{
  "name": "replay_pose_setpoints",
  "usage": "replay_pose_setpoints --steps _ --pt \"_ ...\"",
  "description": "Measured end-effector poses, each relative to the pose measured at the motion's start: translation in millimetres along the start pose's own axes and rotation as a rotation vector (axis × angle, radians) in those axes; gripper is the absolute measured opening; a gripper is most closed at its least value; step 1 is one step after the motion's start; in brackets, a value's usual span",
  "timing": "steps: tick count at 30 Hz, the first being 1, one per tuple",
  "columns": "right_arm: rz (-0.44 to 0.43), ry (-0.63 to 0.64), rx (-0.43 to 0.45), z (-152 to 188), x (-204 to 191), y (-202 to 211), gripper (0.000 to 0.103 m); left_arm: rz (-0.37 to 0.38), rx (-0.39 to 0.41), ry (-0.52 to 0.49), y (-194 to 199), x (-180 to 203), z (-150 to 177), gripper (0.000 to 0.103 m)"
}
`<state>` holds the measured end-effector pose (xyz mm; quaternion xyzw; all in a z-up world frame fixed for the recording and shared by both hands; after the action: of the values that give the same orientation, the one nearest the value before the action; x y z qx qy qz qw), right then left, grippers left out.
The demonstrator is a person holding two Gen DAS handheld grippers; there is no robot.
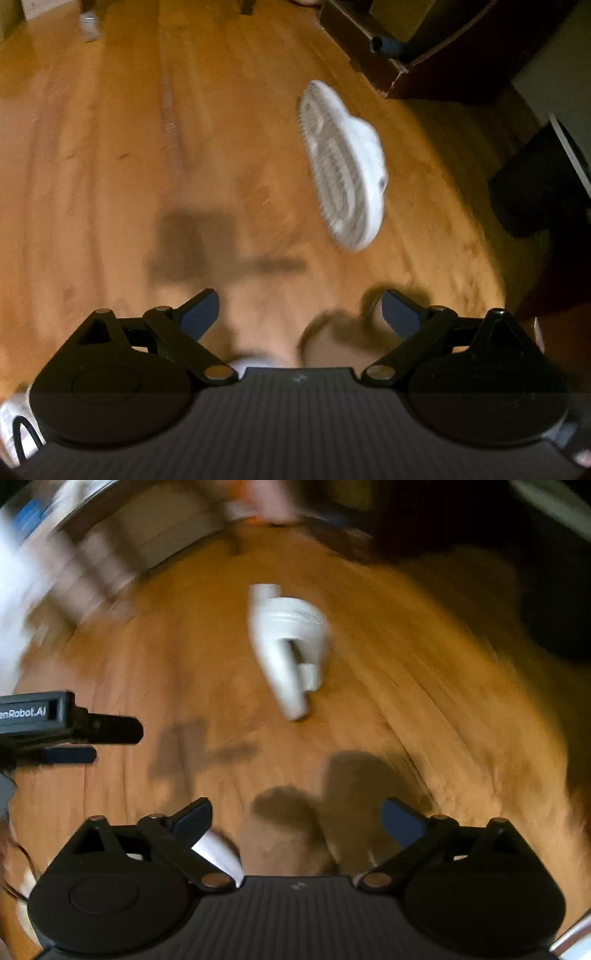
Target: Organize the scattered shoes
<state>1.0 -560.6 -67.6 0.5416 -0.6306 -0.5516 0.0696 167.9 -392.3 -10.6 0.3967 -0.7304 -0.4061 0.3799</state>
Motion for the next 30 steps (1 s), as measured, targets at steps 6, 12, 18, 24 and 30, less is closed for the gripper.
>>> replay_pose_setpoints --steps 6,12,18,24,30 --pt "0.027 -0.029 -0.004 -25 18 -16 0.097 0.102 0.073 -0.102 -58 50 -57 0.096" --pt "0.02 -0.035 -0.018 -44 30 -15 0.097 0.038 0.1 -0.202 -101 55 -66 0.093" --pt "0.02 0.04 -0.015 -60 12 -11 0.097 0.02 0.107 -0.133 -114 17 -53 0.096" --pt "0.053 0.135 -0.044 -60 -9 -36 0.097 -0.077 0.094 -0.096 -102 -17 -41 0.093" --pt "0.037 0.126 -0.091 -51 -13 -53 0.097 0.015 0.106 0.143 -95 -80 -50 0.082"
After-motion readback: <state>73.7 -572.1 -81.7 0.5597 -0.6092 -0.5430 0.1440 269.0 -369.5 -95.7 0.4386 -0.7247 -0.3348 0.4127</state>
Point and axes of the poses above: each gripper's, at about its wrist camera, not at the fingertips, and y roughly against the way its jaws point, x to its right, z to its underside, the point moved 5 cm from there along -y, roughly the way its jaws point, and after that the axes turned 2 degrees about -y, right-handed, at the moved point
